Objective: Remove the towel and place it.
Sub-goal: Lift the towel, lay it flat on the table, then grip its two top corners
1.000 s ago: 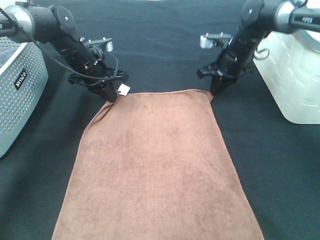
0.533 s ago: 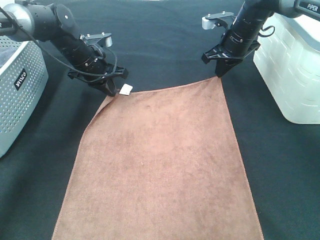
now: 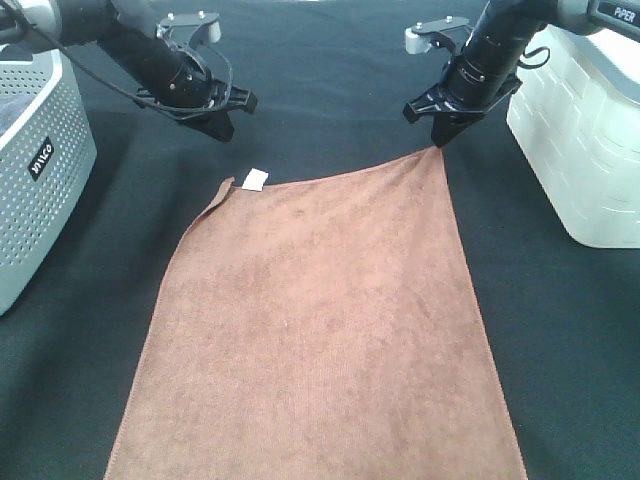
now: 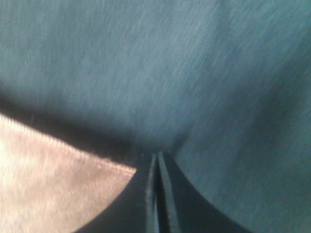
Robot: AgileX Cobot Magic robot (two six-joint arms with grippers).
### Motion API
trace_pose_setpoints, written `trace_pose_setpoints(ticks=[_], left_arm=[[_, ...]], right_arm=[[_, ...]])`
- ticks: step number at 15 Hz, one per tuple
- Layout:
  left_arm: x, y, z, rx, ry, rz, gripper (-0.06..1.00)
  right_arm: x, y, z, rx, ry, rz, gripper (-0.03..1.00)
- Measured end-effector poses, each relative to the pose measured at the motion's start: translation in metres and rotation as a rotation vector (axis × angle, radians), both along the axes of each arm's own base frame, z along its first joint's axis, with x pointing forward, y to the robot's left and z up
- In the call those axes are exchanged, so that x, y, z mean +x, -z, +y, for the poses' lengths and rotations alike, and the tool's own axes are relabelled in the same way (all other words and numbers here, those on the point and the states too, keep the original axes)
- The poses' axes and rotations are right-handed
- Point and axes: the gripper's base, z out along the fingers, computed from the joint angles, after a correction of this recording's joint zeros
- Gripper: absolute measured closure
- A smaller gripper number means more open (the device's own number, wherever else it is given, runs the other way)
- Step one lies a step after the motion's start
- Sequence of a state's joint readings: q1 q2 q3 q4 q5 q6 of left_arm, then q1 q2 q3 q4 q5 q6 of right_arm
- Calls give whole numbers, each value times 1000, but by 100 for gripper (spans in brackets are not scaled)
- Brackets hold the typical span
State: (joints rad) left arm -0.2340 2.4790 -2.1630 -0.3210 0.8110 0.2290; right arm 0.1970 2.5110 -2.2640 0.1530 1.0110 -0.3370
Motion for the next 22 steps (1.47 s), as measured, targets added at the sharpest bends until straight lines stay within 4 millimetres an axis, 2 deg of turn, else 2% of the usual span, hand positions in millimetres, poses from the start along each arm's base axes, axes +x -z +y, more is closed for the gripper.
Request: trace_pose_setpoints(ticks=[4, 5, 7, 9, 10, 11, 13, 15, 18, 20, 22], left_arm=[[-11, 6, 4, 34, -32, 153, 94], [-13, 7, 5, 40, -46, 178, 90], [-16, 9, 8, 63, -68, 225, 71], [-17, 10, 11, 83, -96, 245, 45], [-17, 10, 11, 87, -105, 250, 37], [-17, 10, 13, 88, -108, 255, 33], [-18, 10, 13, 89, -111, 261, 31], [-18, 10, 13, 90, -110, 264, 31], [-20, 11, 14, 101, -105, 286, 30], [-24, 13, 20, 180, -91, 317, 22], [-28, 14, 26, 252, -80, 358, 20]], right_arm=[[-2, -1, 0, -3, -2, 21, 96], [-3, -1, 0, -4, -3, 30, 96], [-5, 0, -1, -11, -7, 62, 96], [-6, 0, -1, -5, 22, 80, 96], [-6, 0, -1, -4, 30, 81, 96], [-6, 0, -1, -2, 35, 82, 96], [-6, 0, -1, -2, 38, 83, 92], [-6, 0, -1, -1, 38, 83, 78], [-7, 1, -1, 16, 119, 105, 35], [-15, -3, -3, 2, 151, 186, 25], [-18, -14, -5, 8, 161, 194, 24]])
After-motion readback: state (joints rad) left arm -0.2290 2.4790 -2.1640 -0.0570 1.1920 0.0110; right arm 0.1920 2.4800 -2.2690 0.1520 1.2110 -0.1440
